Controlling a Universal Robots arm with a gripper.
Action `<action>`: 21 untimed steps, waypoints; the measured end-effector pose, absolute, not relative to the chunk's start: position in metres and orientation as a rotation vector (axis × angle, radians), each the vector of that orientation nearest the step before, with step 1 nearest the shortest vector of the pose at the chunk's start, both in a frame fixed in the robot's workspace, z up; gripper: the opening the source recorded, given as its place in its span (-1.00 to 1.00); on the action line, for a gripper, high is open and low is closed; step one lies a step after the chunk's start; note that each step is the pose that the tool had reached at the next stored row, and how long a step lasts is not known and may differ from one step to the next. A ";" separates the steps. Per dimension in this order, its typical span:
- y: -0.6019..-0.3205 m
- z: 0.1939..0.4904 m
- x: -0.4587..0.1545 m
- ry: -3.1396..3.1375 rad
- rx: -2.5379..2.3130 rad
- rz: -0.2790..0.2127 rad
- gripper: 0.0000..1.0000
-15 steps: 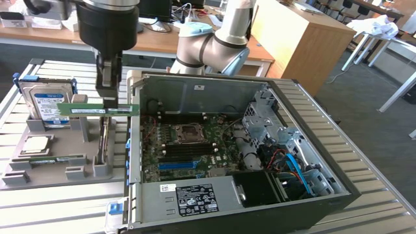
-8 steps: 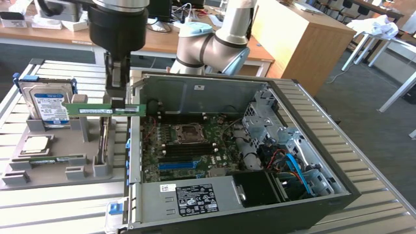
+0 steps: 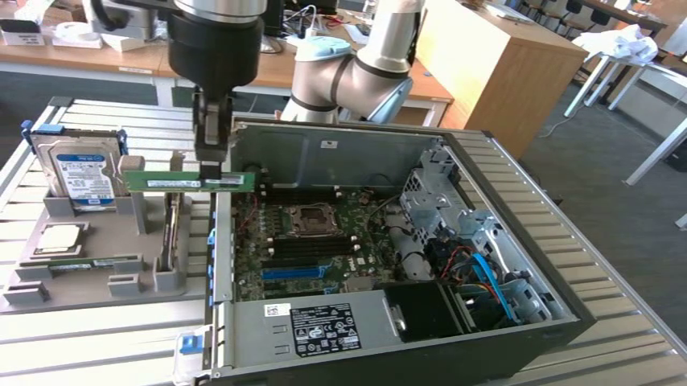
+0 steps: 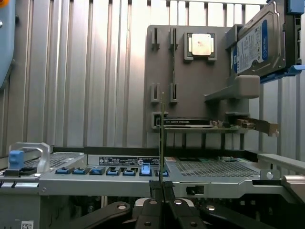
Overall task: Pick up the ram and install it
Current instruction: 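Pick up the ram and move it above insertion slot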
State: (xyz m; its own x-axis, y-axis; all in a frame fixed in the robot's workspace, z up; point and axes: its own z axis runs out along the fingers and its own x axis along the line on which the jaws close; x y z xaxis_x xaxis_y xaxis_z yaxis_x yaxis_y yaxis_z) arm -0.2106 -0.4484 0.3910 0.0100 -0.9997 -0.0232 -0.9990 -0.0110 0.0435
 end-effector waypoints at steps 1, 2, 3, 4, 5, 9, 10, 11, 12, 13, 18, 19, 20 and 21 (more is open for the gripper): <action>-0.448 0.391 -0.209 -2.199 2.222 -0.074 -0.77; -0.448 0.391 -0.208 -2.199 2.222 -0.074 -0.77; -0.448 0.391 -0.206 -2.199 2.222 -0.074 -0.77; -0.448 0.391 -0.204 -2.199 2.222 -0.074 -0.77; -0.448 0.391 -0.203 -2.199 2.222 -0.074 -0.77; -0.448 0.391 -0.195 -2.199 2.222 -0.074 -0.77; -0.448 0.391 -0.193 -2.199 2.223 -0.074 -0.77; -0.448 0.391 -0.190 -2.199 2.223 -0.074 -0.77; -0.448 0.391 -0.188 -2.199 2.222 -0.074 -0.77; -0.448 0.391 -0.186 -2.199 2.222 -0.074 -0.77; -0.448 0.391 -0.175 -2.198 2.223 -0.074 -0.77; -0.448 0.391 -0.172 -2.199 2.222 -0.074 -0.77; -0.448 0.391 -0.170 -2.199 2.222 -0.074 -0.77; -0.448 0.391 -0.168 -2.199 2.222 -0.074 -0.77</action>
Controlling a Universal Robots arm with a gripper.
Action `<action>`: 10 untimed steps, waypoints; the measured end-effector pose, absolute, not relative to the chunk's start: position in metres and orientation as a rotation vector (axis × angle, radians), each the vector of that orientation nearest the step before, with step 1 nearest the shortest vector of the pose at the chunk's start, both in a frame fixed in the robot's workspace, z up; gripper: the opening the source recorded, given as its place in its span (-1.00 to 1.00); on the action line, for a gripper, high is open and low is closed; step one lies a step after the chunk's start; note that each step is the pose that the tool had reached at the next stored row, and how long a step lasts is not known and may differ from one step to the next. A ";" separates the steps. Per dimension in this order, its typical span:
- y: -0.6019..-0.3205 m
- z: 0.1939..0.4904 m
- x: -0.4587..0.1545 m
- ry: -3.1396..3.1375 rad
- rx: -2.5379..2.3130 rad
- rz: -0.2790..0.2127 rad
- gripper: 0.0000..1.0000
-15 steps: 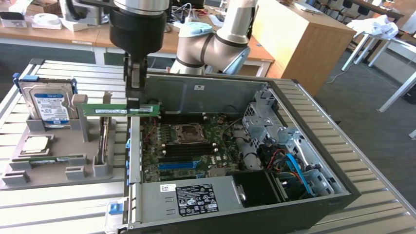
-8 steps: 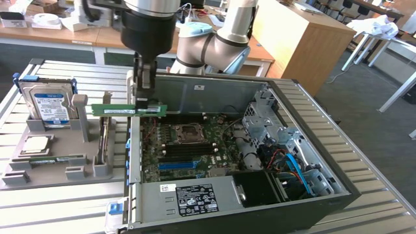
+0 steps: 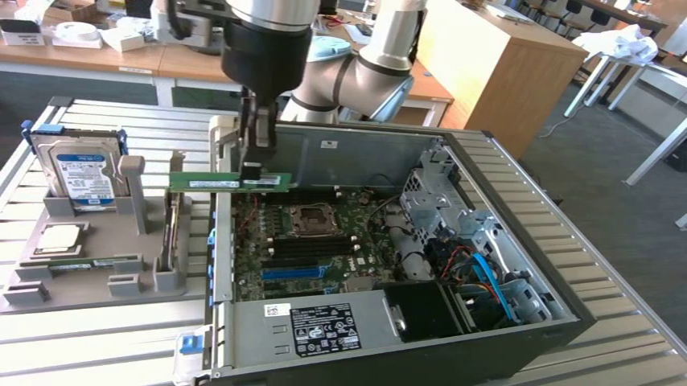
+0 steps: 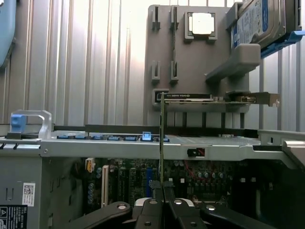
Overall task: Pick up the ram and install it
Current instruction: 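Pick up the ram and move it above insertion slot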
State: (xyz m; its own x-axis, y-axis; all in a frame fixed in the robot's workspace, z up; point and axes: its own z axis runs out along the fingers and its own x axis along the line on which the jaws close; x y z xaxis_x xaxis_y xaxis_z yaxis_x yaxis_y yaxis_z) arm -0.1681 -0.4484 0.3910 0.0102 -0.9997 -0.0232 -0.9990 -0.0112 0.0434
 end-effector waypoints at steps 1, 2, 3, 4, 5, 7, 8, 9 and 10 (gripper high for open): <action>-0.448 0.391 -0.166 -2.199 2.223 -0.074 -0.77; -0.448 0.391 -0.164 -2.199 2.222 -0.074 -0.77; -0.448 0.391 -0.161 -2.199 2.222 -0.074 -0.77; -0.448 0.391 -0.159 -2.199 2.223 -0.074 -0.77; -0.448 0.391 -0.157 -2.199 2.223 -0.074 -0.77; -0.448 0.391 -0.153 -2.199 2.222 -0.074 -0.77; -0.448 0.391 -0.150 -2.199 2.222 -0.074 -0.77; -0.448 0.391 -0.148 -2.199 2.223 -0.074 -0.77; -0.448 0.391 -0.145 -2.199 2.222 -0.074 -0.77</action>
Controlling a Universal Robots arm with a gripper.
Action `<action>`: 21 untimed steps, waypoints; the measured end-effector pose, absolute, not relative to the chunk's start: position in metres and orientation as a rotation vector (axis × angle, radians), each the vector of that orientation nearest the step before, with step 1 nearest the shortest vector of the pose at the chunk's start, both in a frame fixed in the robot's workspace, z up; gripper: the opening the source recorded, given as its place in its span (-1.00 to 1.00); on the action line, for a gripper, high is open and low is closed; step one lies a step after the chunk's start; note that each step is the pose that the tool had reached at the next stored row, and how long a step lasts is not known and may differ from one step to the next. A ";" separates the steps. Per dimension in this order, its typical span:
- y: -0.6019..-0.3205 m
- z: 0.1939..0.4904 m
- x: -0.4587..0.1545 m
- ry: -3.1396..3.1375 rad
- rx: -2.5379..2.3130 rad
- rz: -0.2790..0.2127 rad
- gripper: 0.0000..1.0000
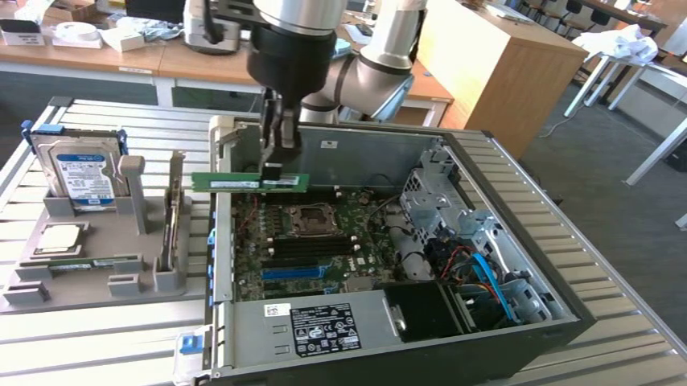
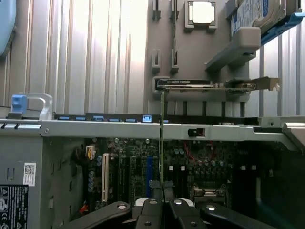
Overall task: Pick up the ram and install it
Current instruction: 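Pick up the ram and move it above insertion slot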
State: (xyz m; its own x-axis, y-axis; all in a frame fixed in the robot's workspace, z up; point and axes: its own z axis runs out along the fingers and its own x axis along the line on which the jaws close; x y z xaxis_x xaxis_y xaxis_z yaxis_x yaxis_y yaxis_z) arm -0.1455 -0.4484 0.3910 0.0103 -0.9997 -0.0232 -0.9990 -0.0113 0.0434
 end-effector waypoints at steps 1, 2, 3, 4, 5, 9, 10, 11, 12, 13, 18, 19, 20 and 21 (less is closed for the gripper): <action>-0.448 0.391 -0.143 -2.199 2.223 -0.074 -0.77; -0.448 0.391 -0.141 -2.199 2.223 -0.074 -0.77; -0.448 0.391 -0.138 -2.199 2.223 -0.074 -0.77; -0.448 0.391 -0.136 -2.199 2.222 -0.074 -0.77; -0.448 0.391 -0.133 -2.199 2.222 -0.074 -0.77; -0.448 0.391 -0.123 -2.198 2.223 -0.074 -0.77; -0.448 0.391 -0.121 -2.199 2.223 -0.074 -0.77; -0.448 0.391 -0.119 -2.199 2.222 -0.074 -0.77; -0.448 0.391 -0.116 -2.199 2.222 -0.074 -0.77; -0.448 0.391 -0.114 -2.199 2.222 -0.074 -0.77; -0.448 0.391 -0.103 -2.199 2.222 -0.074 -0.77; -0.448 0.391 -0.101 -2.199 2.222 -0.074 -0.77; -0.448 0.391 -0.099 -2.199 2.222 -0.074 -0.77; -0.448 0.391 -0.096 -2.199 2.222 -0.074 -0.77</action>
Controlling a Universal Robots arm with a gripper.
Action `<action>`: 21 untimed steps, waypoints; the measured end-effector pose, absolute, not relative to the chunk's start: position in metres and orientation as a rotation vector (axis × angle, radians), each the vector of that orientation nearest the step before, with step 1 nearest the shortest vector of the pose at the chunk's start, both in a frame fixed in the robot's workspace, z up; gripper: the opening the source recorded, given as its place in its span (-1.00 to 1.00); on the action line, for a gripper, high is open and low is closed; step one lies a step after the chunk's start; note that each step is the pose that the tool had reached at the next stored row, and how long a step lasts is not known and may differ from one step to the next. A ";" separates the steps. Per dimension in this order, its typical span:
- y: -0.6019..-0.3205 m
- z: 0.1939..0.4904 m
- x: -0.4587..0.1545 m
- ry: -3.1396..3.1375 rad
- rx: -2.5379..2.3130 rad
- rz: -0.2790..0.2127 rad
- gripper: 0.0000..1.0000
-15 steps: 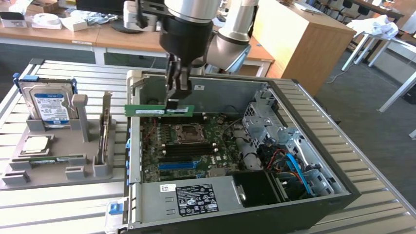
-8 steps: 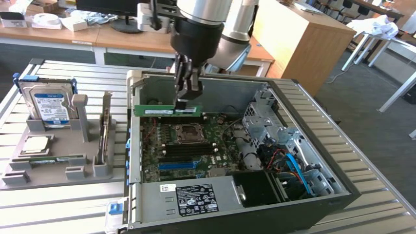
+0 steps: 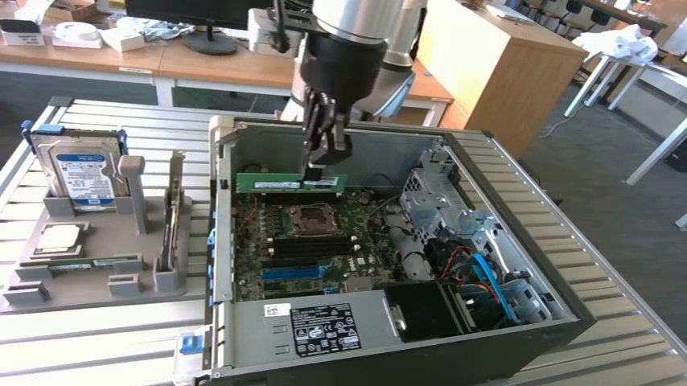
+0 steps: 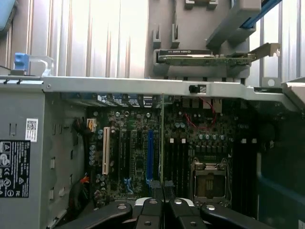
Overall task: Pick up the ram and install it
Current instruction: 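Pick up the ram and move it above insertion slot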
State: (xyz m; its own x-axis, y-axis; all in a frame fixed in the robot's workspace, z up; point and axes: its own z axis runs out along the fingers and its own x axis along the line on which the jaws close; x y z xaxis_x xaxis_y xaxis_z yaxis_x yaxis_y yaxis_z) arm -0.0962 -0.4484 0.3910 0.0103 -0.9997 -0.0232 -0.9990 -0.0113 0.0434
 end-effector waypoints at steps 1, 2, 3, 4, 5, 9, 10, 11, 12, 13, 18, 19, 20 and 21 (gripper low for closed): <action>-0.448 0.391 -0.094 -2.199 2.222 -0.074 -0.77; -0.448 0.391 -0.091 -2.198 2.223 -0.074 -0.77; -0.448 0.391 -0.089 -2.199 2.223 -0.074 -0.77; -0.448 0.391 -0.087 -2.199 2.222 -0.074 -0.77; -0.448 0.391 -0.084 -2.199 2.222 -0.074 -0.77; -0.448 0.391 -0.075 -2.198 2.223 -0.074 -0.77; -0.448 0.391 -0.073 -2.199 2.222 -0.074 -0.77; -0.448 0.391 -0.071 -2.199 2.222 -0.074 -0.77; -0.448 0.391 -0.069 -2.199 2.222 -0.074 -0.77; -0.448 0.391 -0.067 -2.199 2.222 -0.074 -0.77; -0.448 0.391 -0.056 -2.199 2.222 -0.074 -0.77; -0.448 0.391 -0.054 -2.199 2.222 -0.074 -0.77; -0.448 0.391 -0.052 -2.199 2.222 -0.073 -0.77; -0.448 0.391 -0.050 -2.199 2.222 -0.074 -0.77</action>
State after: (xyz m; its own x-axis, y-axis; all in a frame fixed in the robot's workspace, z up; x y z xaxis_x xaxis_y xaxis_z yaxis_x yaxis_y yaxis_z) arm -0.0497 -0.4484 0.3909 0.0103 -0.9997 -0.0232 -0.9990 -0.0113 0.0434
